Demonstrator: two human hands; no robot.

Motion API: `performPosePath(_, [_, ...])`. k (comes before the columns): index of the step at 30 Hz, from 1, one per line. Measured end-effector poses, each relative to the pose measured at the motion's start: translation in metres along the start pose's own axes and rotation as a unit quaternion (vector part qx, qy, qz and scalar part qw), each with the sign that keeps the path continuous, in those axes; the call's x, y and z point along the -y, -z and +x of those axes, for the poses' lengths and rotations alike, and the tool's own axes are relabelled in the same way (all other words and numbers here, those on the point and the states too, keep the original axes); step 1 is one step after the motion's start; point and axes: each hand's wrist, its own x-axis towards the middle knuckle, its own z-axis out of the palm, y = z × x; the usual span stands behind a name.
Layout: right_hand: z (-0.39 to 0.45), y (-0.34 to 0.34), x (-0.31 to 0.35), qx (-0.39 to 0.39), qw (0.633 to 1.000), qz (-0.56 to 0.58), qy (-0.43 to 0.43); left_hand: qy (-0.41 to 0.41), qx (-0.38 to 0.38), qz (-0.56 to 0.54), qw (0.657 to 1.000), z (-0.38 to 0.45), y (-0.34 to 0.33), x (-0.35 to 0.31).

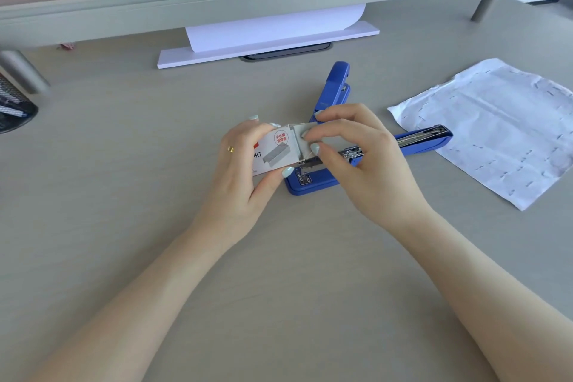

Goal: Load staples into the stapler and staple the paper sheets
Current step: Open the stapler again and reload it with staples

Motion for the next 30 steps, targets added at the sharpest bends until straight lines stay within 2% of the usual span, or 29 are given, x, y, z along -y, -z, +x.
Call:
performPosePath(18, [-0.0020,0.0042,0.0025,0.071,0.994,0.074,0.027,-0.021,0.050,0.018,0.998,0.0010,-0.0029,0.0011])
performPosePath(27, [0.0022,0.0095,-0.0011,0.070,0.994,0.080,0.020,-0.014,0.018,0.026,0.999,0.0018,-0.0017,0.0021])
performPosePath(30, [0.0034,0.0084,-0.0024,0.055,0.989,0.131,-0.024,-0.001,0.004,0.042,0.999,0.0025,-0.0017,0.0024])
